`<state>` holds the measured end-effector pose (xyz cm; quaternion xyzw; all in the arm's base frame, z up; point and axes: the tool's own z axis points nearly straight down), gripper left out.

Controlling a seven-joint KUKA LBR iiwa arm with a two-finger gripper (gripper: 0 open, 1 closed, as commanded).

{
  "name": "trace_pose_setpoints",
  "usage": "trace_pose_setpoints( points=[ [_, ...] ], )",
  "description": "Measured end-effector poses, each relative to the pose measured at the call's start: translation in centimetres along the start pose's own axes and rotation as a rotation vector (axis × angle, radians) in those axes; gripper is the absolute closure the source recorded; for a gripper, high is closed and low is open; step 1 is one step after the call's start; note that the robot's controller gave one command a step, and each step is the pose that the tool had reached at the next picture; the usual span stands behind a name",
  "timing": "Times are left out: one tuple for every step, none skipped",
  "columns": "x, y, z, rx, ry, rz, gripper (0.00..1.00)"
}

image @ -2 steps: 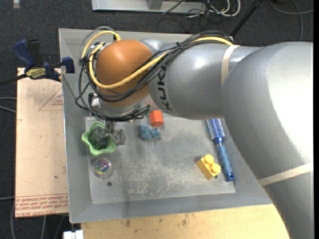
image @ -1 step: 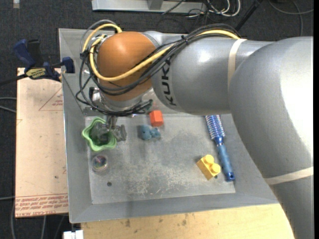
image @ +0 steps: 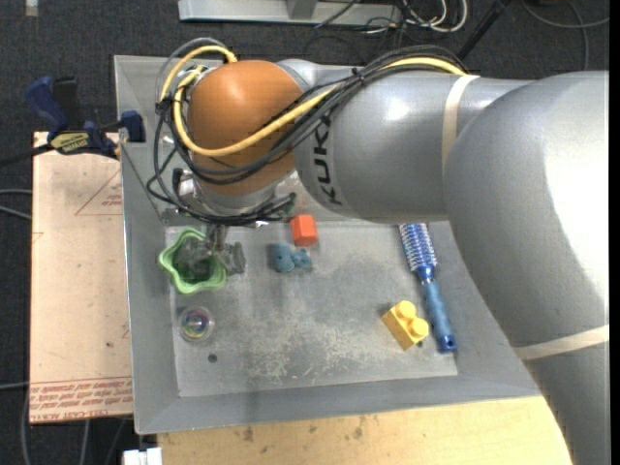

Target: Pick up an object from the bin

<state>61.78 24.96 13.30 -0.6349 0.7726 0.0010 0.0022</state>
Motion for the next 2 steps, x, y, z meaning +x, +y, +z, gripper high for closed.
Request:
trace_pose_setpoints(
  points=[
    [-0.2,-0.1,-4.2,0.005,-0.001,0.004,1.0],
    [-0.3,-0.2,-6.4,0.003,0.0,0.008,1.0]
  ],
)
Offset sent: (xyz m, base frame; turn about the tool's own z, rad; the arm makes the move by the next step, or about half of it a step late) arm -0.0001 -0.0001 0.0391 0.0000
